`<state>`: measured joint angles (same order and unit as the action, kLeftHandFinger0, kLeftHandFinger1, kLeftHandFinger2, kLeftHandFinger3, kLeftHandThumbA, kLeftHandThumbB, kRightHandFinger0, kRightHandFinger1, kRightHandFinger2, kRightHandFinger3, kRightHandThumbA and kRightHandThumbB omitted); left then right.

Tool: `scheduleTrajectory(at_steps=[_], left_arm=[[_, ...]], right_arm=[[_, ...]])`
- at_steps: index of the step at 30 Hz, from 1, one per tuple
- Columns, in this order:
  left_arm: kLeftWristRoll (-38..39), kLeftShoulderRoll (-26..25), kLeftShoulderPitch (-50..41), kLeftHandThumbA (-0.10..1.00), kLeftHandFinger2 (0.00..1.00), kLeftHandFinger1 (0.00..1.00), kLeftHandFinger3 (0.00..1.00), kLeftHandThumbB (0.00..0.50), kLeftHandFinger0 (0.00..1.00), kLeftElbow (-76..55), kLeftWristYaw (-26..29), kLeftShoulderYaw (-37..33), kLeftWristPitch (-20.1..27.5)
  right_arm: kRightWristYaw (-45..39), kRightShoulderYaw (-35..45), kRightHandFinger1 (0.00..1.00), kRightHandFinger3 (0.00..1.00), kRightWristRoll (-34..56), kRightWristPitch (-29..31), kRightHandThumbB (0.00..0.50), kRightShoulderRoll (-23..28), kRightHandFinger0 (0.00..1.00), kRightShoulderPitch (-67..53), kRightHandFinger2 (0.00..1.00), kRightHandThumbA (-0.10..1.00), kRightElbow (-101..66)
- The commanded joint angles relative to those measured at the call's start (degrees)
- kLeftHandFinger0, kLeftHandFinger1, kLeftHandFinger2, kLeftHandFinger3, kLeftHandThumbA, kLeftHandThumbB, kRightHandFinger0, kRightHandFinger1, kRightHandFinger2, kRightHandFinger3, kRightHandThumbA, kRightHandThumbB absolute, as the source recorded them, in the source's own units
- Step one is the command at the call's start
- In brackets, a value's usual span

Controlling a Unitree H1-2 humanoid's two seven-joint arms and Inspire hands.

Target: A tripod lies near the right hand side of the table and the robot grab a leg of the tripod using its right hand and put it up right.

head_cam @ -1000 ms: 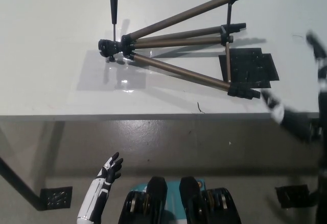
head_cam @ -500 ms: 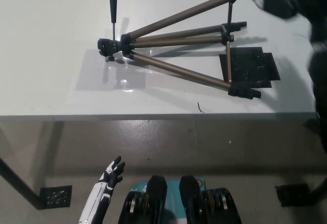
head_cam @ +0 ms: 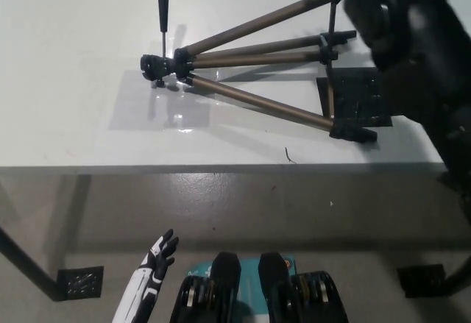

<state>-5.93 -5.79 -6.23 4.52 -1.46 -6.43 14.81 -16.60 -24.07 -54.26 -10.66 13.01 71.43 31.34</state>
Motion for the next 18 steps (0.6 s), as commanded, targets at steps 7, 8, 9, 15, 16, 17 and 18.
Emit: scheduleTrajectory(at_steps=[7,8,9,15,16,17,18], left_arm=[[-0.4,-0.3,-1.8,1.0,1.0,1.0,1.0,0.416,1.0,-2.2,-0.3,0.2,1.5],[-0.4,-0.4,-1.8,1.0,1.0,1.0,1.0,0.417,1.0,-2.2,-0.4,0.2,1.5],[-0.5,-0.4,-1.8,1.0,1.0,1.0,1.0,0.417,1.0,-2.2,-0.4,0.2,1.6],[-0.4,-0.6,-2.0,1.0,1.0,1.0,1.0,0.397,1.0,-1.9,-0.6,0.1,1.9],[-0.2,-0.5,-2.1,1.0,1.0,1.0,1.0,0.401,1.0,-2.2,-0.6,0.1,1.6],[-0.2,-0.4,-2.3,1.0,1.0,1.0,1.0,0.404,1.0,-2.4,-0.5,0.2,1.5],[0.0,-0.4,-2.4,1.0,1.0,1.0,1.0,0.413,1.0,-2.5,-0.6,0.3,1.3]], right_arm=[[-6.5,-2.8,1.0,1.0,4.0,-1.5,0.5,-4.4,1.0,12.5,1.0,0.84,18.6],[-7.4,-2.4,1.0,1.0,4.9,-1.6,0.5,-4.6,1.0,13.1,1.0,0.84,19.6],[-8.7,-2.1,1.0,1.0,5.8,-1.9,0.5,-4.9,1.0,14.2,1.0,0.85,21.4],[-8.5,-0.9,1.0,1.0,9.5,-1.9,0.5,-6.2,1.0,17.0,1.0,0.77,29.8],[-8.0,-1.2,1.0,1.0,9.4,-1.6,0.5,-6.3,1.0,17.2,1.0,0.79,31.3],[-7.5,-1.6,1.0,1.0,9.6,-1.3,0.5,-6.5,1.0,17.4,1.0,0.79,32.9],[-7.7,-2.3,1.0,1.0,9.2,-0.9,0.5,-6.5,1.0,17.6,1.0,0.82,34.0]])
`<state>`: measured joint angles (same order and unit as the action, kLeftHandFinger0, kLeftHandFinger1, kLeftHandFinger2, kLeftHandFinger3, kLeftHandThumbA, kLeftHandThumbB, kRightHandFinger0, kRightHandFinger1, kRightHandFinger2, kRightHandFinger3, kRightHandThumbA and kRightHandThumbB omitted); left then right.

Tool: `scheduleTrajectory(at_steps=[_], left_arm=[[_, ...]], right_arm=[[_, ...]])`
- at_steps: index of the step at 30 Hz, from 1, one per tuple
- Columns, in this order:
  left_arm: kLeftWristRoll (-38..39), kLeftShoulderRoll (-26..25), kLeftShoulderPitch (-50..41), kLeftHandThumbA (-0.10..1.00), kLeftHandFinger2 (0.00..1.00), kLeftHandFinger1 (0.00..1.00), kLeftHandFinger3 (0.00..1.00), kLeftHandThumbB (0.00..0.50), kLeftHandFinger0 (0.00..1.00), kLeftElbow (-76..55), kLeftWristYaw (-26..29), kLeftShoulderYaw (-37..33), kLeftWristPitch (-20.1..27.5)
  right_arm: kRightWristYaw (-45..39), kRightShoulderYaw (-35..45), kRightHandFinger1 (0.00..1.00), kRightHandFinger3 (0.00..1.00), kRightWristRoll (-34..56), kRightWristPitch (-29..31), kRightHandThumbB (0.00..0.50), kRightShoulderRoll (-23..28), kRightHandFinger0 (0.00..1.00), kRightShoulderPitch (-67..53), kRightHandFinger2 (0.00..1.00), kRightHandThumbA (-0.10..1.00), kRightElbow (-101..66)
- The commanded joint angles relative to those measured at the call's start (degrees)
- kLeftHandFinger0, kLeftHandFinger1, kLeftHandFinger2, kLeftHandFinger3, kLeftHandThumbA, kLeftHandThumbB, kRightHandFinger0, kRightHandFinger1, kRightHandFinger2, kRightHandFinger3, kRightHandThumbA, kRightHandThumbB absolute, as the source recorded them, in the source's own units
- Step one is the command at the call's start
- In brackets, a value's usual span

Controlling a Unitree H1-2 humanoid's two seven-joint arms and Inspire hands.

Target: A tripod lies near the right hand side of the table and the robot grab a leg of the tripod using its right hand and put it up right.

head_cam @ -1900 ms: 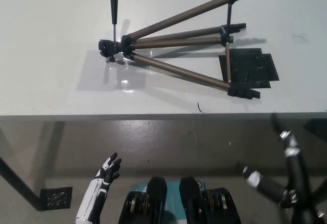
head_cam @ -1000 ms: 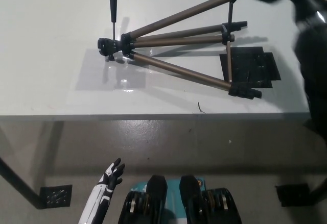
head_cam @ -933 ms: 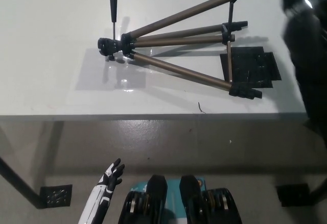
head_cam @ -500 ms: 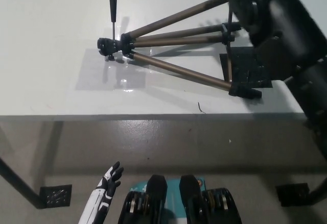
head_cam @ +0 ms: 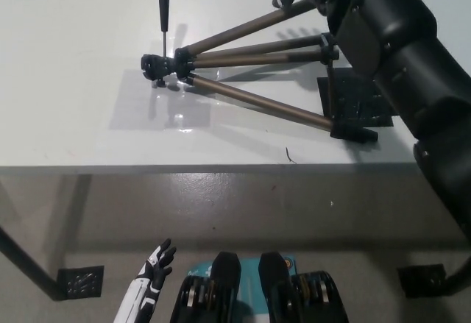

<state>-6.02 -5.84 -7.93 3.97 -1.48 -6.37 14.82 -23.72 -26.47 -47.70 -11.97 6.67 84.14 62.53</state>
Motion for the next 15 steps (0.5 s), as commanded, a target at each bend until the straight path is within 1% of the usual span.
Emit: scheduleTrajectory(at_steps=[1,2,3,6,8,10,13,15], left_arm=[[-0.1,-0.4,-0.7,1.0,1.0,1.0,1.0,0.407,1.0,-2.0,-0.5,0.2,1.3],[-0.2,-0.4,-0.8,1.0,1.0,1.0,1.0,0.404,1.0,-2.2,-0.5,0.2,1.3],[0.2,-0.4,-0.6,1.0,1.0,1.0,1.0,0.409,1.0,-2.0,-0.5,0.3,1.5],[0.4,-0.5,-0.4,1.0,1.0,1.0,1.0,0.399,1.0,-1.8,-0.8,0.2,2.2],[0.8,-0.6,-0.4,1.0,1.0,1.0,1.0,0.4,1.0,-1.7,-1.0,0.2,1.9],[0.7,-0.6,-0.4,1.0,1.0,1.0,1.0,0.402,1.0,-2.0,-1.0,0.2,1.5],[0.5,-0.6,-0.5,1.0,1.0,1.0,1.0,0.382,1.0,-2.1,-1.0,0.3,1.6],[0.6,-0.6,-0.4,1.0,1.0,1.0,1.0,0.401,1.0,-2.3,-1.2,0.3,1.2]], right_arm=[[-0.8,-0.7,1.0,1.0,2.3,1.0,0.5,-0.1,1.0,5.0,1.0,0.85,4.0],[-0.8,-1.0,1.0,1.0,2.4,1.2,0.5,-0.1,1.0,5.1,1.0,0.86,4.4],[-0.1,-0.8,1.0,1.0,2.9,1.7,0.5,0.0,1.0,5.1,1.0,0.83,5.9],[0.8,-1.7,1.0,1.0,3.0,1.8,0.5,-0.2,1.0,5.4,1.0,0.84,10.0],[1.7,-1.4,1.0,1.0,3.8,0.9,0.5,-0.3,1.0,5.0,1.0,0.78,12.6],[1.6,-1.2,1.0,1.0,4.5,0.9,0.5,-0.2,1.0,4.8,1.0,0.76,13.3],[0.7,-0.4,1.0,1.0,5.7,-0.8,0.5,0.0,1.0,4.2,1.0,0.69,13.6],[0.1,-1.2,1.0,1.0,5.2,-1.1,0.5,-0.2,1.0,4.3,1.0,0.71,14.5]])
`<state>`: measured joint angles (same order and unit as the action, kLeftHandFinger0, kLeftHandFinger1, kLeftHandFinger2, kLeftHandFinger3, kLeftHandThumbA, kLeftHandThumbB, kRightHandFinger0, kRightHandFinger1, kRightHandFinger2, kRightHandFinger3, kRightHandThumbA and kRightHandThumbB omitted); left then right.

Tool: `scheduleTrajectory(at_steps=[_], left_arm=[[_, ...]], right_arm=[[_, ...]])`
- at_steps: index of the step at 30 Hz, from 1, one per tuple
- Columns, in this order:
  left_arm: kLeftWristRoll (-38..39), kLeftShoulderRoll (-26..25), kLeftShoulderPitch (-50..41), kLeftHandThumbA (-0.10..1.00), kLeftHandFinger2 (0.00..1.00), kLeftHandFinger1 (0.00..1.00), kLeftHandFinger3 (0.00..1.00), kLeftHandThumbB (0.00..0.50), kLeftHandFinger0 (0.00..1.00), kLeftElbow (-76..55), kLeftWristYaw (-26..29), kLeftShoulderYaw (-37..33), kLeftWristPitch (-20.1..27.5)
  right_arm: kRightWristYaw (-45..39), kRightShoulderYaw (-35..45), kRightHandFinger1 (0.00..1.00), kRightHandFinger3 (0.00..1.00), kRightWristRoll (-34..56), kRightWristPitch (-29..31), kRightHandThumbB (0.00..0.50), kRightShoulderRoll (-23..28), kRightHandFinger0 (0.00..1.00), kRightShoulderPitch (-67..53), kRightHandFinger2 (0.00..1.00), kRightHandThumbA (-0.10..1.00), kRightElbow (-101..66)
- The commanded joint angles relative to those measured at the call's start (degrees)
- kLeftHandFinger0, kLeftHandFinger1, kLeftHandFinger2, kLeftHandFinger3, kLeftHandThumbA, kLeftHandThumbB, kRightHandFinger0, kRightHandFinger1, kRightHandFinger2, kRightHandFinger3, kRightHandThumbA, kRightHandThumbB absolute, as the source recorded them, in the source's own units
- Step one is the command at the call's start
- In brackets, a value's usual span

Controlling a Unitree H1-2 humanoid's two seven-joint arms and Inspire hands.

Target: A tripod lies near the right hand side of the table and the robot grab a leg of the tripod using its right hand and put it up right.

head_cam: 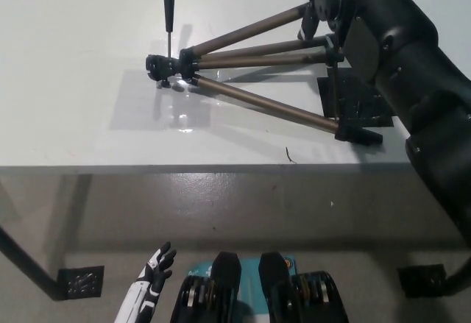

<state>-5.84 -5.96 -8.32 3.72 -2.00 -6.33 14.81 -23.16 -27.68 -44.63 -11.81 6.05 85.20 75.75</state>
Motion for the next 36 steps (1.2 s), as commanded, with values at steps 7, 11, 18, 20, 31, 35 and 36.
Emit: scheduleTrajectory(at_steps=[7,11,18,20,31,35,36], left_arm=[[-0.2,-0.2,-0.5,1.0,1.0,1.0,1.0,0.366,1.0,-2.1,-0.6,0.2,1.3],[0.2,-0.5,-0.3,1.0,1.0,1.0,1.0,0.359,1.0,-2.2,-0.9,0.2,1.3],[0.7,-0.8,0.3,1.0,1.0,1.0,1.0,0.365,1.0,-2.3,-1.6,0.1,1.3],[0.3,-0.9,0.3,1.0,1.0,1.0,1.0,0.359,1.0,-1.9,-1.4,0.0,1.8],[0.4,-1.1,0.2,1.0,1.0,1.0,1.0,0.366,1.0,-1.5,-1.8,-0.3,2.6],[0.0,-1.1,0.0,1.0,1.0,1.0,1.0,0.349,1.0,-1.9,-2.0,-0.4,2.1],[0.1,-1.1,0.0,1.0,1.0,1.0,1.0,0.346,1.0,-1.8,-2.1,-0.4,2.1]], right_arm=[[10.6,-4.7,1.0,1.0,-1.0,2.1,0.431,0.9,1.0,-0.8,1.0,0.48,1.7],[30.4,-7.7,0.53,0.58,-3.8,7.2,0.315,2.3,0.41,-4.5,0.7,-0.1,-0.1],[41.0,-7.0,0.0,0.33,-3.2,10.9,0.281,3.1,0.0,-5.5,0.12,-0.1,-0.3],[42.9,-6.8,0.0,0.34,-3.2,11.5,0.286,3.2,0.0,-5.9,0.12,-0.1,-0.5],[47.7,4.5,0.2,0.49,6.4,18.2,0.13,2.8,0.0,-6.8,0.7,-0.1,-1.2],[45.8,13.7,0.18,0.53,12.7,20.0,0.14,2.0,0.0,-4.2,0.65,-0.1,-2.7],[46.4,15.8,0.18,0.55,13.6,20.5,0.105,1.6,0.0,-3.2,0.65,-0.1,-3.6]])
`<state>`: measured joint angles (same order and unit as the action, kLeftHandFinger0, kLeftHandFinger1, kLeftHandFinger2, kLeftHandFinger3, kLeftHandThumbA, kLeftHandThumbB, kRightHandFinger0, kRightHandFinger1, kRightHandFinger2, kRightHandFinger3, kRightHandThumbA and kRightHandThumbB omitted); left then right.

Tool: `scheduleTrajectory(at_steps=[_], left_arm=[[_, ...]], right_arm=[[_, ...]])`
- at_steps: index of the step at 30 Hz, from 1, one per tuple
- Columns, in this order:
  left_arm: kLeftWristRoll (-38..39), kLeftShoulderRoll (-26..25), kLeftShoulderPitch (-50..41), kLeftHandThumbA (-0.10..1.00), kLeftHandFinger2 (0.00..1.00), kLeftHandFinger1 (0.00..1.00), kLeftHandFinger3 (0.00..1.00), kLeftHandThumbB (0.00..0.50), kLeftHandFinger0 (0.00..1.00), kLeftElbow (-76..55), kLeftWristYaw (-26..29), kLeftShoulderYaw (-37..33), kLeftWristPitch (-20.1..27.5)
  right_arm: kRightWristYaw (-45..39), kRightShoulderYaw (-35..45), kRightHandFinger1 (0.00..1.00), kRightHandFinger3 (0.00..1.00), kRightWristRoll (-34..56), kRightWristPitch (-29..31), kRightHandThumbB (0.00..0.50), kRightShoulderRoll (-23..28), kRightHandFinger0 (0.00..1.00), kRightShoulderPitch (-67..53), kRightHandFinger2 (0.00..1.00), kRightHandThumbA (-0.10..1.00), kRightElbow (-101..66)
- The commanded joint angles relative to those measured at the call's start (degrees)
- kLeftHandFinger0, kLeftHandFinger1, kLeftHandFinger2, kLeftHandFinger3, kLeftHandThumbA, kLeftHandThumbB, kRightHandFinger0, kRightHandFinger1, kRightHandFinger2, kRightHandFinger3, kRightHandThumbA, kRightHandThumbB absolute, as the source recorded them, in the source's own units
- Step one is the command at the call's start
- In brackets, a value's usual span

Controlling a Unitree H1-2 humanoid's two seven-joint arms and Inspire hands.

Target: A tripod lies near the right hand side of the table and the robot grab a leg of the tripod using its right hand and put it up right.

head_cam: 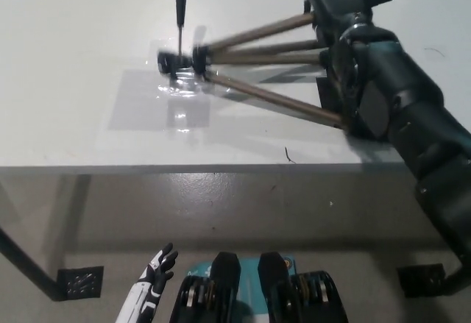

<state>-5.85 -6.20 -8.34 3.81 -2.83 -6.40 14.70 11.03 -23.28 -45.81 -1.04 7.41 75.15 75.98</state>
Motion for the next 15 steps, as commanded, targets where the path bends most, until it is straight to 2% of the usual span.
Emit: scheduleTrajectory(at_steps=[1,3,6,7,10,12,15], left_arm=[[0.3,-0.9,0.0,1.0,1.0,1.0,1.0,0.353,1.0,-1.9,-1.4,-0.4,1.9],[0.1,-0.9,-0.1,1.0,1.0,1.0,1.0,0.357,1.0,-1.8,-1.3,-0.5,2.0],[-0.8,-1.2,-0.3,1.0,1.0,1.0,1.0,0.332,1.0,-1.8,-1.2,-0.8,2.4],[-1.0,-1.3,-0.3,1.0,1.0,1.0,1.0,0.334,1.0,-1.9,-1.3,-0.9,2.2],[-0.9,-1.5,-0.4,1.0,1.0,1.0,1.0,0.319,1.0,-1.6,-1.6,-1.4,3.0],[-0.9,-1.5,-0.1,1.0,1.0,1.0,1.0,0.319,1.0,-1.1,-1.5,-1.3,3.4],[-0.6,-1.5,0.0,1.0,1.0,1.0,1.0,0.317,1.0,-0.9,-1.5,-1.4,3.4]], right_arm=[[12.2,12.8,0.18,0.55,15.3,9.9,0.096,0.0,0.0,7.4,0.65,-0.1,-4.1],[12.3,15.2,0.19,0.56,15.9,10.6,0.091,-0.4,0.0,8.4,0.65,-0.1,-4.3],[12.2,18.2,0.2,0.71,16.4,11.1,0.087,-1.1,0.0,10.2,0.67,-0.1,-5.2],[11.9,19.2,0.2,0.71,16.6,11.1,0.091,-1.3,0.0,10.8,0.66,-0.1,-5.5],[9.9,22.3,0.03,0.57,18.4,10.0,0.095,-2.0,0.0,12.7,0.43,-0.1,-7.3],[9.4,24.3,0.0,0.56,19.6,9.5,0.113,-2.5,0.0,14.0,0.42,-0.1,-7.6],[9.7,27.1,0.0,0.6,21.5,8.6,0.119,-3.2,0.0,15.5,0.45,-0.1,-8.5]])
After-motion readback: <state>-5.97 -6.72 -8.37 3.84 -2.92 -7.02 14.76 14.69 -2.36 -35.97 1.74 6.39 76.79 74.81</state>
